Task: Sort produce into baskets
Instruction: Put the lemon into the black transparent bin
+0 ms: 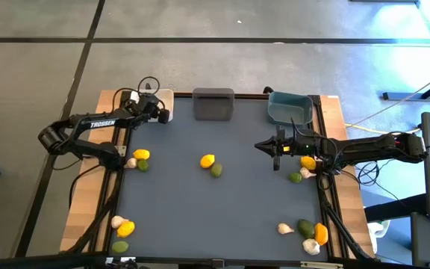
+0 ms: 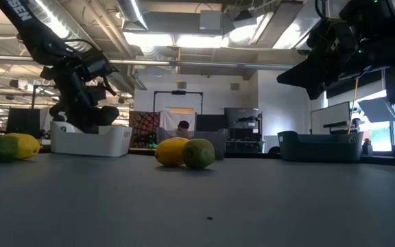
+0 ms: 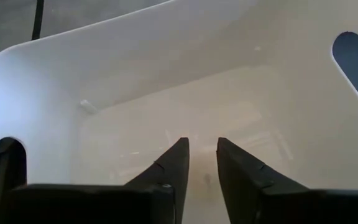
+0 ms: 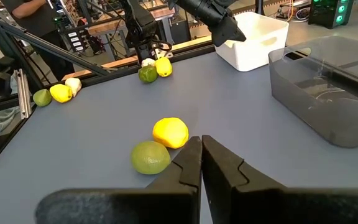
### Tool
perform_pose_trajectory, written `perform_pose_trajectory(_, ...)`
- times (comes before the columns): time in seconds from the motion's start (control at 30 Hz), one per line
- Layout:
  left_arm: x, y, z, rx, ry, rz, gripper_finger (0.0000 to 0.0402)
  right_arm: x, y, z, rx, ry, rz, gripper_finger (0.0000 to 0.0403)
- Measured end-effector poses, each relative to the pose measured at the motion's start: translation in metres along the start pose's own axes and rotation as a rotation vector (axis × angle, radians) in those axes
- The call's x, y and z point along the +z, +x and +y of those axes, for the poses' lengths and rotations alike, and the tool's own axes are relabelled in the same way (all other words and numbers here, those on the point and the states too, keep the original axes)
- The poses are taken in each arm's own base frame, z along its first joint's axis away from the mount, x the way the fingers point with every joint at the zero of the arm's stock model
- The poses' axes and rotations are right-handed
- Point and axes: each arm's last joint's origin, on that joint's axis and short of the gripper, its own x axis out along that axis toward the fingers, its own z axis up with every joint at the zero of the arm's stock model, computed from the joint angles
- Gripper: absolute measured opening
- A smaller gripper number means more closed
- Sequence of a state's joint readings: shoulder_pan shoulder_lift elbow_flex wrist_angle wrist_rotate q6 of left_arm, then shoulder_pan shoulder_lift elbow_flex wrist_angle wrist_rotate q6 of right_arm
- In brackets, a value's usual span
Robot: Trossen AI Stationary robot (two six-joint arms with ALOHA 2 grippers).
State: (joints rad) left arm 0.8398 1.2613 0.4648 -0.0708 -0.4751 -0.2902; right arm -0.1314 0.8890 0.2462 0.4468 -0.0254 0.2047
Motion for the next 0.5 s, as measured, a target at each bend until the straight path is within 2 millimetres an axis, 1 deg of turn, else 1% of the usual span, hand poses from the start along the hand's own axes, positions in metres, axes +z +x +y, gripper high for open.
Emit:
perform_pose_trajectory(0.13, 0.001, -0.001, -0.001, -0.005, 0.006, -0.003, 0.0094, 0.0, 0.0, 0.0, 0.0, 0.0, 0.0, 0.0014)
perform_pose_trajectory(0.27, 0.009, -0.006, -0.005, -0.091, 0.0, -0.019, 0.0097, 0.0, 0.0, 0.0, 0.0, 0.0, 0.0, 0.0014)
perform_pose_trajectory(0.43, 0.024, -0.025, -0.013, -0.25, 0.036, -0.084, 0.0098, 0.0, 0.0, 0.0, 0.001, 0.0, 0.002, 0.0014)
perform_pose_trajectory(0.5, 0.028, -0.034, -0.016, -0.311, 0.044, -0.112, 0.0104, 0.0, 0.0, 0.0, 0.001, 0.0, 0.002, 0.0014)
